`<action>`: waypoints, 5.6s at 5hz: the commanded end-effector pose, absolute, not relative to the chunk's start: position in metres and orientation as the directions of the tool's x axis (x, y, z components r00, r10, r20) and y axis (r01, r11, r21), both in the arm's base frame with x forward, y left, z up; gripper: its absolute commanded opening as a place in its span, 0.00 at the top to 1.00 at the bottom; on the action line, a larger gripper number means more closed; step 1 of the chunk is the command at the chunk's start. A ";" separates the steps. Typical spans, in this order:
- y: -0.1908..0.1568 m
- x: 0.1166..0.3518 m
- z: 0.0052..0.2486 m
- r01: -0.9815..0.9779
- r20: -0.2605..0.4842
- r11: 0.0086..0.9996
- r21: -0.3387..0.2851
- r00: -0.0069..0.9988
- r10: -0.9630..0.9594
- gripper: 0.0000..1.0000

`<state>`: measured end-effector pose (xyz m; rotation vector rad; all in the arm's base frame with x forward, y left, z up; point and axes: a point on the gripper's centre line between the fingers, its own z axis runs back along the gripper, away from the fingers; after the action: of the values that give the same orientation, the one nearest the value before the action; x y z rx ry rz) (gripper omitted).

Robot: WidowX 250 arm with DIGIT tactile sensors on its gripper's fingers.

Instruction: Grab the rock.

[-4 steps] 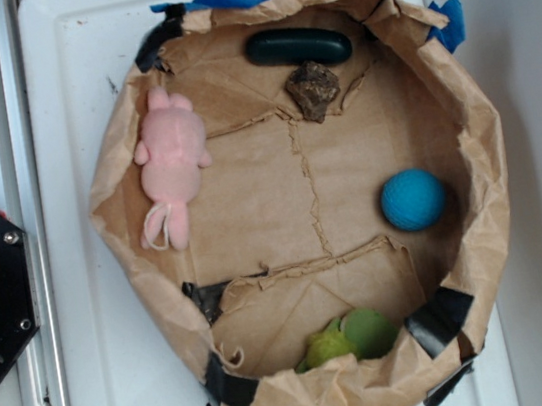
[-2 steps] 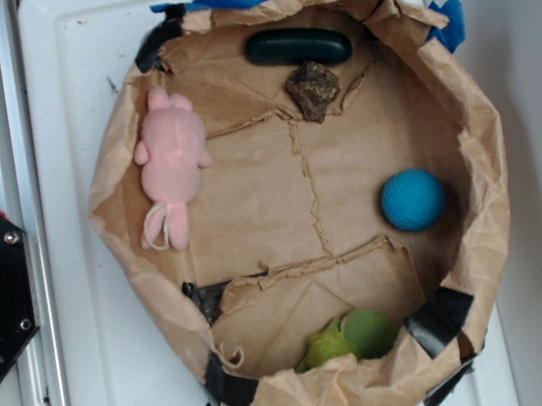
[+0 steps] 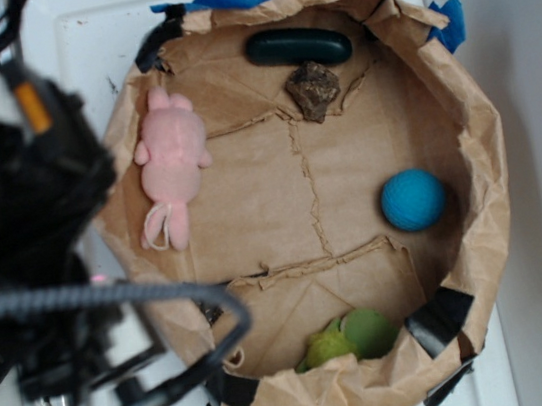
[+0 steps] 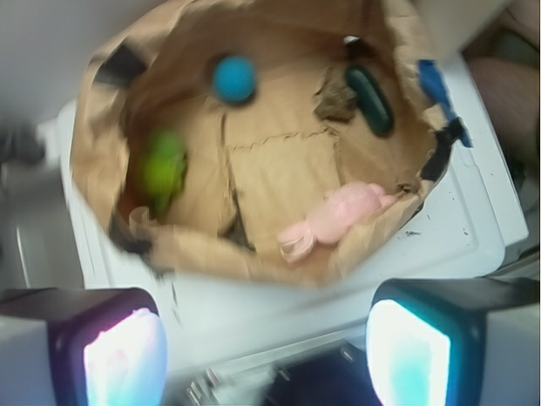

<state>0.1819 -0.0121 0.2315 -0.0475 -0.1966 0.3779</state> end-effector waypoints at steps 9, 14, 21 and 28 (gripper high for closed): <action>0.081 0.303 0.080 -0.681 0.190 0.723 -0.116 0.699 0.689 0.00; 0.093 0.307 0.087 -0.630 0.201 0.772 -0.088 0.747 0.633 0.00; 0.112 0.335 0.055 -0.794 0.169 0.608 -0.021 0.596 0.785 0.00; 0.081 0.299 0.095 -0.646 0.172 0.756 -0.101 0.737 0.653 0.00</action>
<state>0.2971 0.0744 0.0745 -0.0271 -0.1343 0.7177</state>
